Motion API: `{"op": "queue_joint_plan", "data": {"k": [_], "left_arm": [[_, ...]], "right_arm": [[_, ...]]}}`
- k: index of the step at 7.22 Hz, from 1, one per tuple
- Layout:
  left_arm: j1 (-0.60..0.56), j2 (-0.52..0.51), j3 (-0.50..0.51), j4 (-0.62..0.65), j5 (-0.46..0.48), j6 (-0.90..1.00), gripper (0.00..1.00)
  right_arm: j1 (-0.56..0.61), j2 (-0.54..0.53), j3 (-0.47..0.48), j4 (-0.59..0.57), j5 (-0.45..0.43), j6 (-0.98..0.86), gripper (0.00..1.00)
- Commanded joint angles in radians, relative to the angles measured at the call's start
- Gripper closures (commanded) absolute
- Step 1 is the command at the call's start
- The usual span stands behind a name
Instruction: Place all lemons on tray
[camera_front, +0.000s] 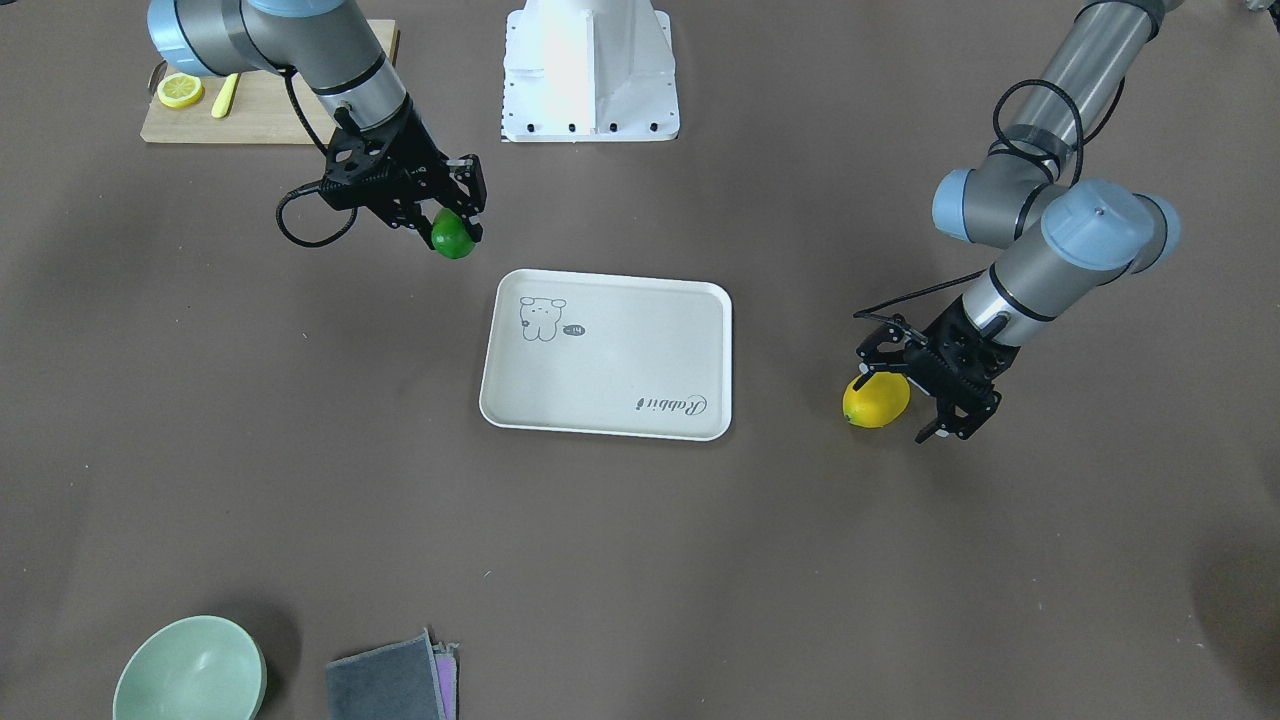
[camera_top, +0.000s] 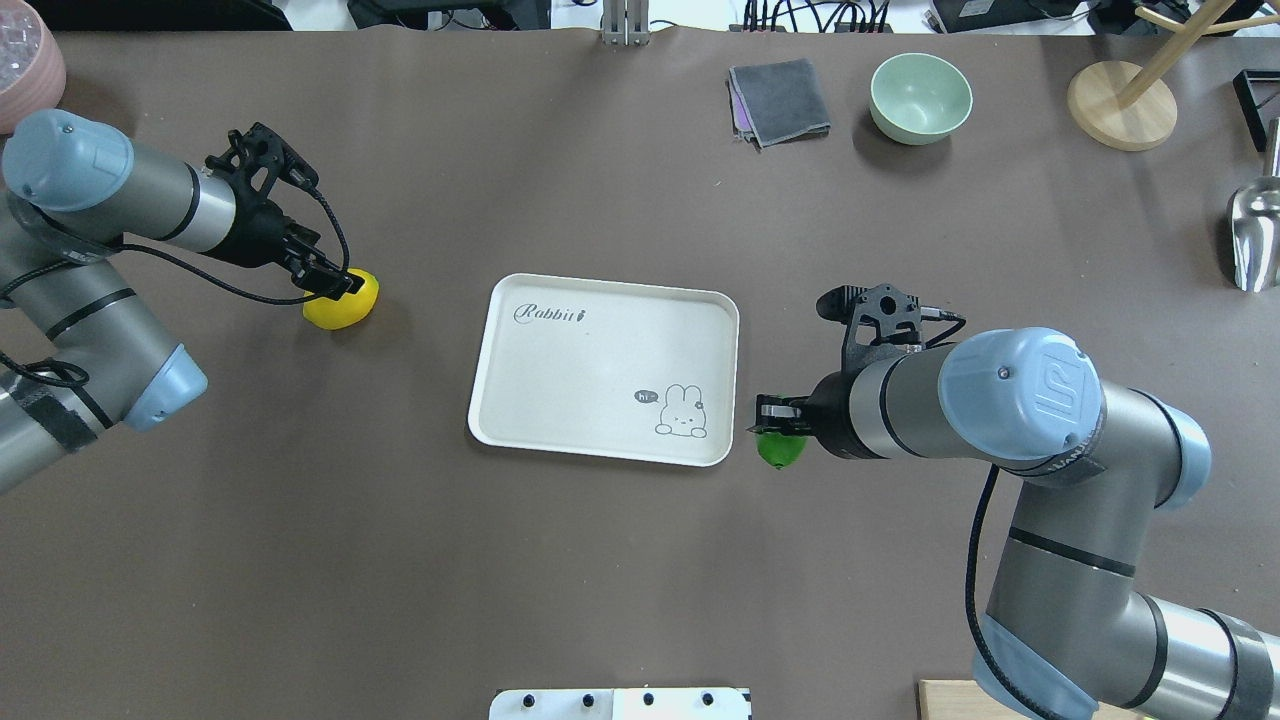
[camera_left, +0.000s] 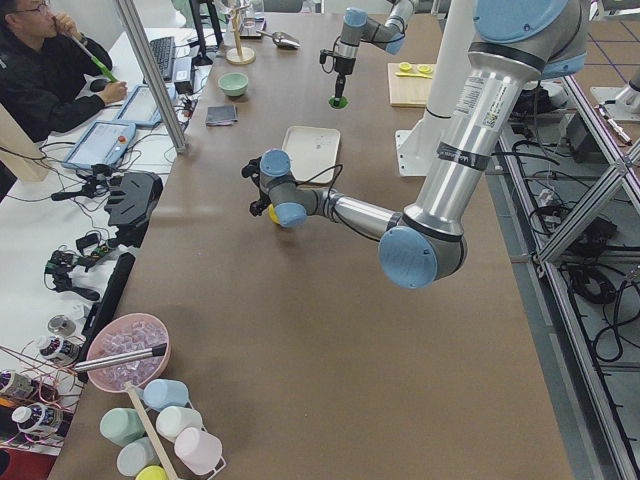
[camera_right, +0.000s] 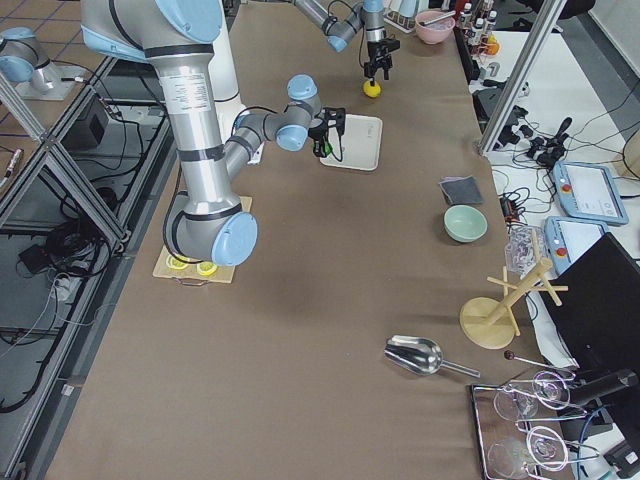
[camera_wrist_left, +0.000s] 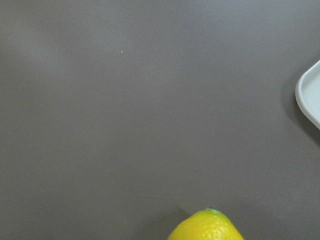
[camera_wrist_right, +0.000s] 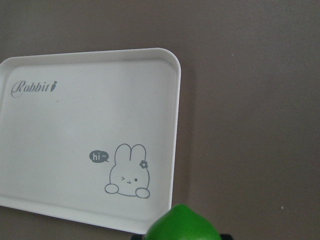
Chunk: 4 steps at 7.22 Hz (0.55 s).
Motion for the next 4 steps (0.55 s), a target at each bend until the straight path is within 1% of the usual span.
{"op": "queue_joint_plan", "data": {"k": [1, 3, 4], "left_arm": [[0.008, -0.001, 0.003, -0.001, -0.005, 0.000, 0.03], [0.034, 0.004, 0.007, -0.001, -0.003, 0.001, 0.03], [0.060, 0.005, 0.010, -0.004, 0.004, 0.000, 0.03]], "right_arm": [[-0.002, 0.001, -0.001, 0.000, 0.001, 0.000, 1.00], [-0.006, 0.021, -0.007, 0.000, -0.002, 0.000, 1.00], [-0.008, 0.056, -0.042, 0.000, -0.005, 0.000, 1.00]]}}
